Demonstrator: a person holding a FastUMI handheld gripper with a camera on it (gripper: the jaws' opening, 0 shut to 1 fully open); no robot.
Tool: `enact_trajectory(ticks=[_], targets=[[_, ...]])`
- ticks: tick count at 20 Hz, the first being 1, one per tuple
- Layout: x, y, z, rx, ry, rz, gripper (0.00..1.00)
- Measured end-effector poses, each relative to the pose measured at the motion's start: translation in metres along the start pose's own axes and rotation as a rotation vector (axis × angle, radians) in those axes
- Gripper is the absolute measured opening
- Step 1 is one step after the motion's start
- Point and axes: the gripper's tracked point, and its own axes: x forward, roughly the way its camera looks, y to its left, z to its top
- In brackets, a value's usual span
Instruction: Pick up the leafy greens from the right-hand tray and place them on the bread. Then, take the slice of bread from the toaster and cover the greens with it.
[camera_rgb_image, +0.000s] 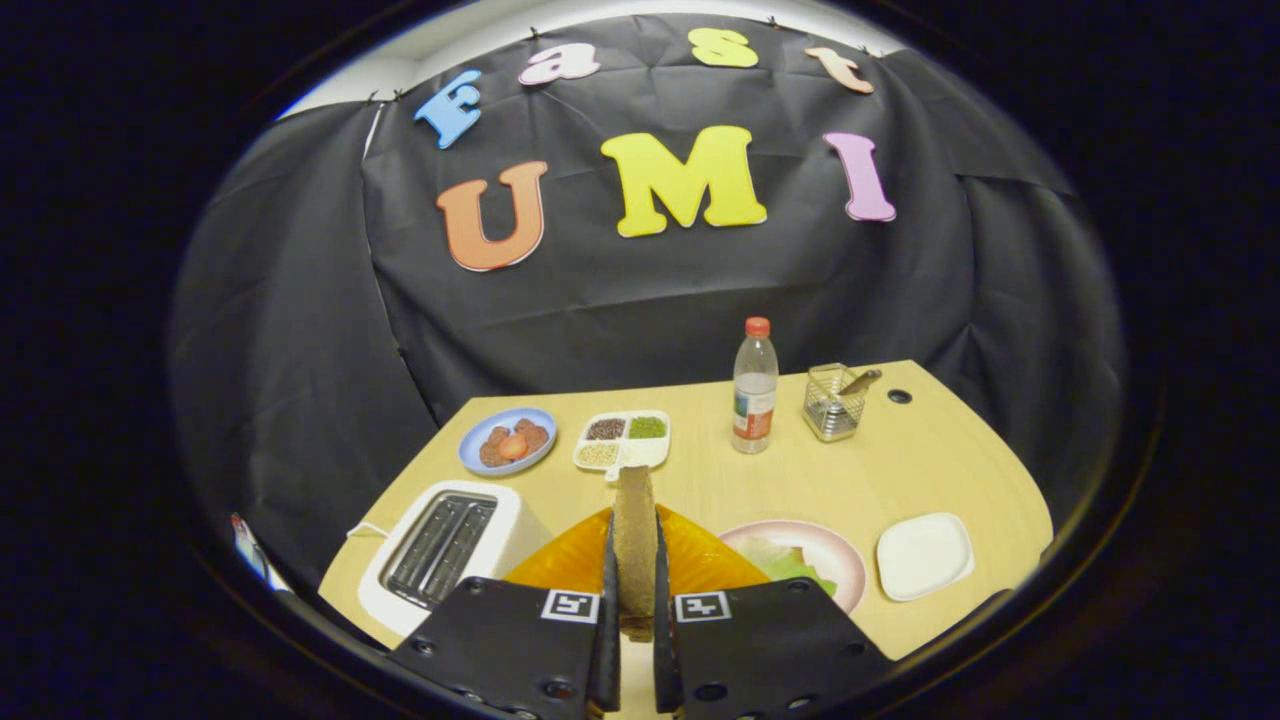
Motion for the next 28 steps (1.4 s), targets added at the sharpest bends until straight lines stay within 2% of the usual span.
enact_trajectory(ticks=[5,8,11,14,15,16,18,20,26,28], targets=[[0.029,-0.038,-0.026,0.147,0.044,0.050,0.13],[0.047,-0.062,-0.050,0.243,0.115,0.059,0.13],[0.060,-0.085,-0.059,0.243,0.098,0.042,0.13],[0.067,-0.096,-0.074,0.183,0.086,0.020,0.13],[0.068,-0.100,-0.079,0.152,0.080,0.003,0.18],[0.068,-0.105,-0.079,0.119,0.064,-0.011,0.18],[0.074,-0.115,-0.080,0.043,0.033,-0.055,0.28],[0.078,-0.118,-0.086,0.018,0.036,-0.067,0.30],[0.084,-0.135,-0.086,-0.038,0.005,-0.125,0.59],[0.081,-0.139,-0.081,-0.066,-0.018,-0.135,0.61]])
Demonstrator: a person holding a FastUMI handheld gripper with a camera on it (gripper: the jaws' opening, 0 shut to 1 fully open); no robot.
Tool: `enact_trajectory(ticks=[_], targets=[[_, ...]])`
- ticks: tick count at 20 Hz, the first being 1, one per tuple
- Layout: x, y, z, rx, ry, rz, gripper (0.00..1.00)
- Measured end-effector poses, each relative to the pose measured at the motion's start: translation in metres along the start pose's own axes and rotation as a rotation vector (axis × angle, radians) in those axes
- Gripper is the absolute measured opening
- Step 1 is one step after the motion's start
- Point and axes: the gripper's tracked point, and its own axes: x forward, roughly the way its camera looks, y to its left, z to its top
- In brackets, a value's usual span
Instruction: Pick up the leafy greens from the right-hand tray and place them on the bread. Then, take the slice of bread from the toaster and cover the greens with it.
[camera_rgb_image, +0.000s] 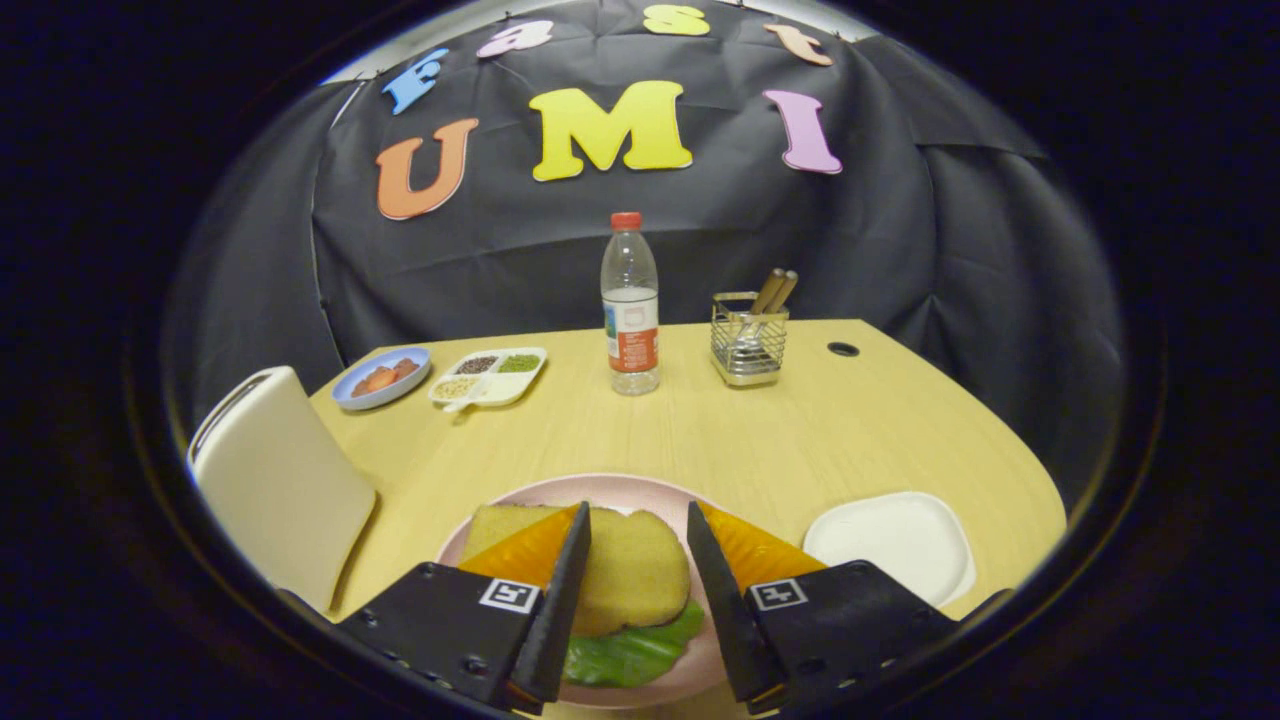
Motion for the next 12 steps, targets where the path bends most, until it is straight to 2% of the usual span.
enact_trajectory(ticks=[3,8,12], targets=[[-0.017,-0.005,0.014,-0.017,-0.062,-0.007,0.85],[-0.086,-0.009,0.056,-0.054,-0.239,-0.045,0.95],[-0.148,-0.009,0.078,-0.039,-0.348,-0.057,0.95]])
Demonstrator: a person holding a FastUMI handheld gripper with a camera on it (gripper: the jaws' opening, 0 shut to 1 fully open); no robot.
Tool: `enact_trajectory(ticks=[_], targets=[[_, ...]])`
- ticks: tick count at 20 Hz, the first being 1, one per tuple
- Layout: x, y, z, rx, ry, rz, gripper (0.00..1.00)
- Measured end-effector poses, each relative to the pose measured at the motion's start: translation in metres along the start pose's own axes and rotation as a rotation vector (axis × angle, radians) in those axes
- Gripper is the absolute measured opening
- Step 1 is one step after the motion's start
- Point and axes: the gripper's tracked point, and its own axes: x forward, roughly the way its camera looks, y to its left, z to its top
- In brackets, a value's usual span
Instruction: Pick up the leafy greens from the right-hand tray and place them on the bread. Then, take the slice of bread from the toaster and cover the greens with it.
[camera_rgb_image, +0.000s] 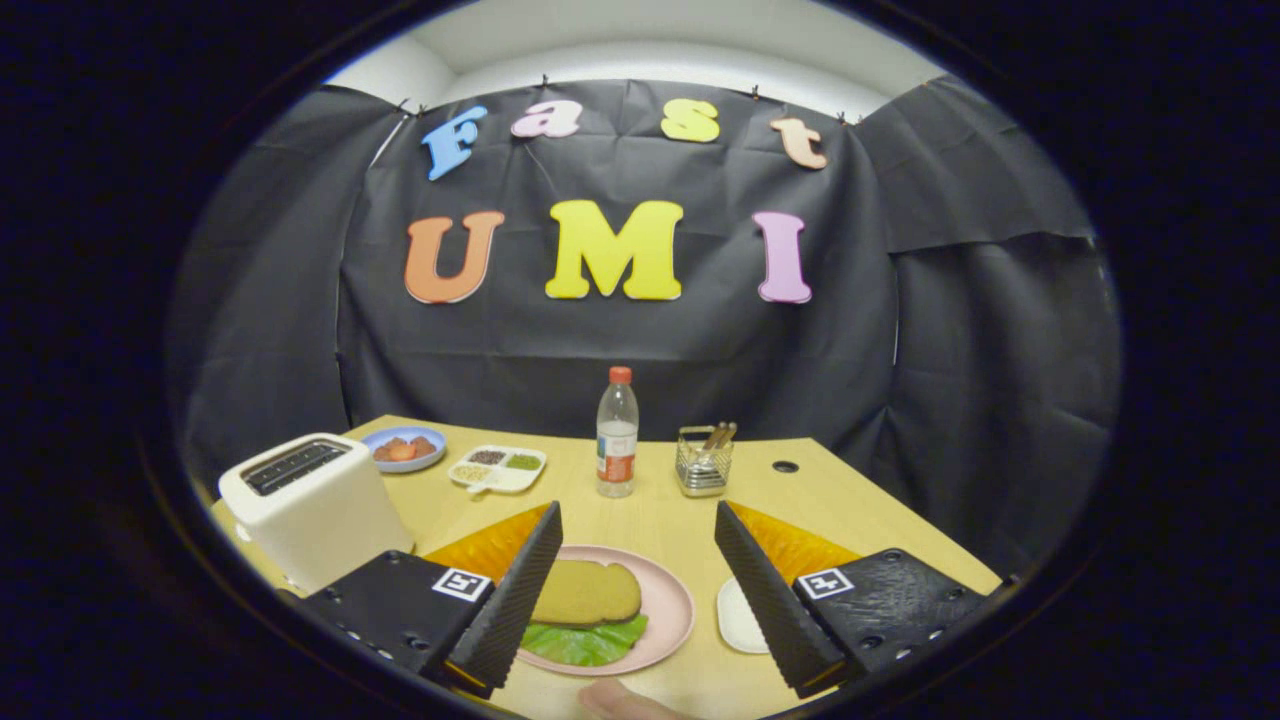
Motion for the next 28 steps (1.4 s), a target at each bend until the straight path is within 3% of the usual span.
enact_trajectory(ticks=[6,13,28], targets=[[-0.070,-0.011,0.043,0.010,-0.126,-0.017,0.95],[-0.129,-0.010,0.038,-0.065,-0.176,-0.013,0.95],[-0.166,-0.009,0.038,0.007,-0.274,0.037,0.93]])
